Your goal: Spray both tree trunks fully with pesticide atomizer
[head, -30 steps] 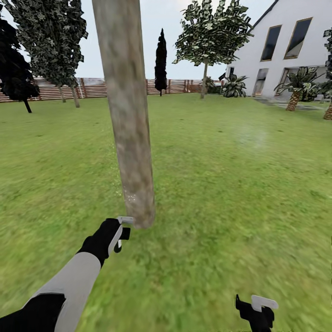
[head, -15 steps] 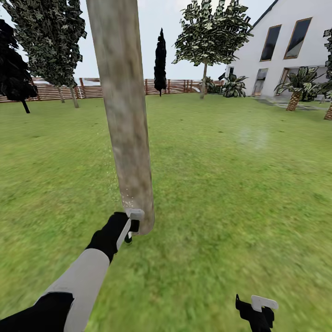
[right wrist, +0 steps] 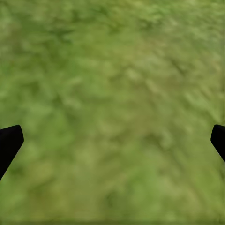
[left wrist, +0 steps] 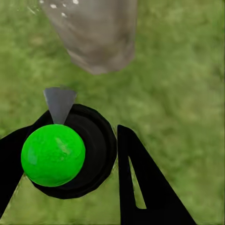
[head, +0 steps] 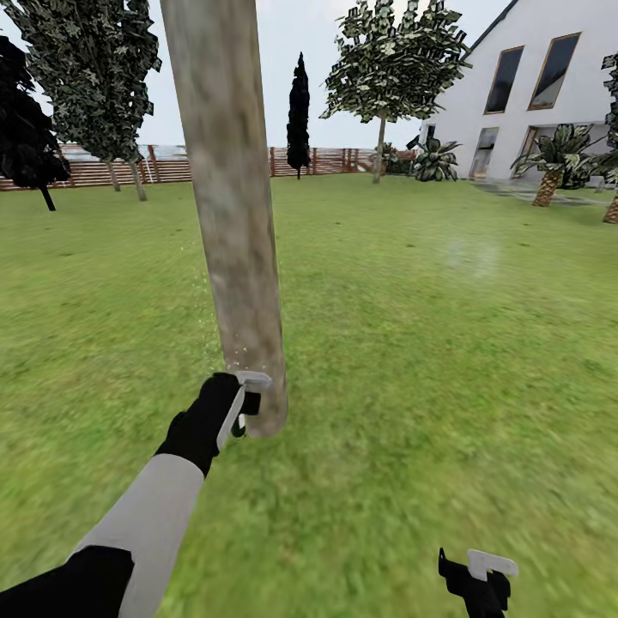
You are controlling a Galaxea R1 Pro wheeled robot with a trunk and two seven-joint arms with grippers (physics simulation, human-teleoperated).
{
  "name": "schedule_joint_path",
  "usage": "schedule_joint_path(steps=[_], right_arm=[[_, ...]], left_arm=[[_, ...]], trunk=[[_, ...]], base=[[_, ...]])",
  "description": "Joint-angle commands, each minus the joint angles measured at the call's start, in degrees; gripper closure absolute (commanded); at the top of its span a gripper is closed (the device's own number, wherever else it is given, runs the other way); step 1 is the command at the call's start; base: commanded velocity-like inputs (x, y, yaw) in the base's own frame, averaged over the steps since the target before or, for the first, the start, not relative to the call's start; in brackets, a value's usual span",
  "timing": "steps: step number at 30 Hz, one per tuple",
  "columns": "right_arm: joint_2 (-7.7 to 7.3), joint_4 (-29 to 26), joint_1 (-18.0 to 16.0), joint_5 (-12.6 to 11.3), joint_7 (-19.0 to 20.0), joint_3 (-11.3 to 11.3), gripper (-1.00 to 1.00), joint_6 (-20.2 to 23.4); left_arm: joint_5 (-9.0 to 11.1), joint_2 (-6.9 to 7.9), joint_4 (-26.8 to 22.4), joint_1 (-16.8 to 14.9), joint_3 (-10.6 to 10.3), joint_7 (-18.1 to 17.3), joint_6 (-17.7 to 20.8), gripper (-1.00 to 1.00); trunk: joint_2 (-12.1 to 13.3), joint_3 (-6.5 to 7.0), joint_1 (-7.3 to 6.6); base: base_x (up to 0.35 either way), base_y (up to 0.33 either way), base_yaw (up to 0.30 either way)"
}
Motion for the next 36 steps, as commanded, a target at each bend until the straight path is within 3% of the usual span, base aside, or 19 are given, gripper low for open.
schedule_joint_path(steps=[1, 3, 5, 7, 8, 9, 11, 13, 17, 18, 23, 25, 27, 29, 30, 32, 34, 36], right_arm=[[0.00, 0.00, -0.01, 0.00, 0.00, 0.03, -1.00, 0.00], [0.01, 0.00, -0.02, 0.00, 0.00, 0.02, -1.00, 0.00], [0.01, 0.02, -0.02, 0.00, 0.00, 0.02, -1.00, 0.00], [0.01, 0.02, 0.00, 0.00, 0.00, 0.02, -1.00, 0.00], [0.01, 0.02, -0.02, 0.00, 0.00, 0.02, -1.00, 0.00], [0.01, 0.01, -0.02, 0.00, 0.00, 0.03, -1.00, 0.00], [0.01, 0.00, -0.02, 0.00, 0.00, 0.01, -1.00, 0.00], [0.01, 0.00, 0.00, 0.00, 0.00, 0.00, -1.00, 0.00], [0.01, 0.03, 0.00, 0.00, 0.00, 0.05, -1.00, 0.00], [0.01, 0.02, 0.00, 0.00, 0.00, 0.04, -1.00, 0.00], [0.01, 0.03, -0.01, 0.00, 0.00, 0.03, -1.00, 0.00], [0.01, 0.01, -0.01, 0.00, 0.00, 0.06, -1.00, 0.00], [0.01, 0.02, -0.01, 0.00, 0.00, 0.05, -1.00, 0.00], [0.01, 0.05, 0.00, 0.00, 0.00, 0.04, -1.00, 0.00], [0.01, 0.03, 0.00, 0.00, 0.00, 0.04, -1.00, 0.00], [0.01, 0.02, -0.01, 0.00, 0.00, 0.06, -1.00, 0.00], [0.01, 0.04, -0.02, 0.00, 0.00, 0.04, -1.00, 0.00], [0.01, 0.04, -0.01, 0.00, 0.00, 0.04, -1.00, 0.00]], left_arm=[[0.25, 0.49, -1.76, 0.07, -0.02, -0.10, 0.80, 1.00], [0.38, 4.51, -3.71, 0.32, 0.11, -0.82, 1.79, 1.00], [0.32, 6.31, -3.97, 0.48, -0.06, -4.24, 1.90, 1.00], [0.27, 5.81, -4.09, 0.49, -0.32, -5.19, 1.87, 1.00], [0.16, 3.68, -4.47, 0.43, -0.45, -5.42, 1.84, 1.00], [0.15, 2.65, -4.84, 0.29, -0.53, -5.49, 1.84, 1.00], [0.08, 2.14, -5.29, 0.06, -0.51, -5.52, 1.89, 1.00], [-0.06, 2.78, -5.59, -0.11, -0.24, -5.53, 2.53, 1.00], [0.22, 7.00, -7.42, -0.16, 0.02, -5.66, 4.23, 1.00], [0.24, 6.90, -7.86, -0.09, -0.18, -5.69, 4.39, 1.00], [0.01, 1.35, -8.12, -0.45, -0.56, -5.62, 4.47, 1.00], [-0.07, 0.92, -8.12, -0.45, -0.65, -5.60, 4.69, 1.00], [-0.32, 1.56, -8.12, -0.35, -0.40, -5.61, 4.82, 1.00], [0.11, 6.56, -8.08, -0.32, -0.02, -5.66, 4.90, 1.00], [0.24, 7.34, -8.09, -0.24, -0.09, -5.69, 4.90, 1.00], [0.25, 6.60, -8.11, -0.20, -0.40, -5.70, 4.89, 1.00], [-0.02, 1.83, -8.17, -0.45, -0.68, -5.63, 4.91, 1.00], [0.00, 0.30, -9.11, -0.54, -2.22, -5.62, 5.00, 1.00]], trunk=[[0.00, 0.00, 0.00], [0.00, 0.00, 0.00], [0.00, 0.00, 0.00], [0.00, 0.00, 0.00], [0.00, 0.00, 0.00], [0.00, 0.00, 0.00], [0.00, 0.00, 0.00], [0.00, 0.00, 0.00], [0.00, 0.00, 0.00], [0.00, 0.00, 0.00], [0.00, 0.00, 0.00], [0.00, 0.00, 0.00], [0.00, 0.00, 0.00], [0.00, 0.00, 0.00], [0.00, 0.00, 0.00], [0.00, 0.00, 0.00], [0.00, 0.00, 0.00], [0.00, 0.00, 0.00]], base=[[0.000, 0.000, 0.000], [0.000, 0.000, 0.000], [0.000, 0.000, 0.000], [-0.020, -0.004, 0.000], [-0.221, -0.095, 0.000], [-0.254, -0.130, 0.000], [-0.099, -0.053, 0.000], [-0.023, -0.012, 0.000], [-0.002, -0.001, 0.000], [0.000, 0.000, 0.000], [0.000, 0.000, 0.000], [0.000, 0.000, 0.000], [0.000, 0.000, 0.000], [0.000, 0.000, 0.000], [0.000, 0.000, 0.000], [0.000, 0.000, 0.000], [0.000, 0.000, 0.000], [0.000, 0.000, 0.000]])
